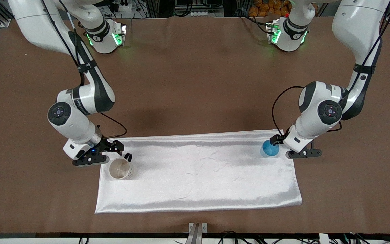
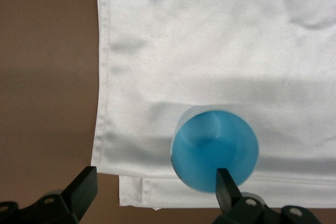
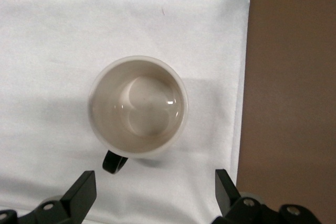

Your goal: Place blue cup into white mug on table

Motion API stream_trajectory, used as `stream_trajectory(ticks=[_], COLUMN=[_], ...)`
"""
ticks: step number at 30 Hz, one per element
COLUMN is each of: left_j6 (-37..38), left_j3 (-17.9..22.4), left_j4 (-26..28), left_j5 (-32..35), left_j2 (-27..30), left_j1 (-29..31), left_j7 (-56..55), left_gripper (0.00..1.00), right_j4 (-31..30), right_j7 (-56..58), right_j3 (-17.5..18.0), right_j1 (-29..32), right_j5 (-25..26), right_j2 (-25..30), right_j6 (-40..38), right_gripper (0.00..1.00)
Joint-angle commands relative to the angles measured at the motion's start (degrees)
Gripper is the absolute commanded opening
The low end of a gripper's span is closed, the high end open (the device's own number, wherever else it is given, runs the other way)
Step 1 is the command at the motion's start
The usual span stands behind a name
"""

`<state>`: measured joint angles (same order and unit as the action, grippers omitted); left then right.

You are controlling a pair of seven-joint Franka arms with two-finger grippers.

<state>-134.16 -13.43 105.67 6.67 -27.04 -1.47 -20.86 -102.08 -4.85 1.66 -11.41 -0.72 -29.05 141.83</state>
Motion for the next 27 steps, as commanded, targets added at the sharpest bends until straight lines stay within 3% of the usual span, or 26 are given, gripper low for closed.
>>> stream_trajectory(ticks=[1, 12, 20, 27], left_j6=[-0.57, -3.3, -3.48, -3.48], left_j3=[-0.1, -0.1, -0.1, -0.1], left_j4=[-1.7, -2.31, -2.49, -2.49], left_j5=[1.94, 1.94, 1.94, 1.94], left_j2=[-1.7, -5.04, -5.74, -6.09], left_j1=[-0.11, -0.81, -0.9, -1.34], left_j7=[-2.17, -3.58, -3.49, -3.49], left_gripper=[1.0, 1.0, 0.66, 0.29], right_j4=[1.8, 2.32, 2.76, 3.64], right_j7=[-0.77, -7.97, -8.24, -8.15], right_j3=[-0.26, -0.43, -0.7, -1.58], right_j1=[-0.72, -3.36, -3.36, -2.57], right_j5=[0.8, 0.89, 1.07, 2.21], right_j2=[-2.85, -7.24, -9.62, -10.94], right_j6=[2.66, 6.62, 9.78, 9.78], right_gripper=[1.0, 1.0, 1.0, 1.0])
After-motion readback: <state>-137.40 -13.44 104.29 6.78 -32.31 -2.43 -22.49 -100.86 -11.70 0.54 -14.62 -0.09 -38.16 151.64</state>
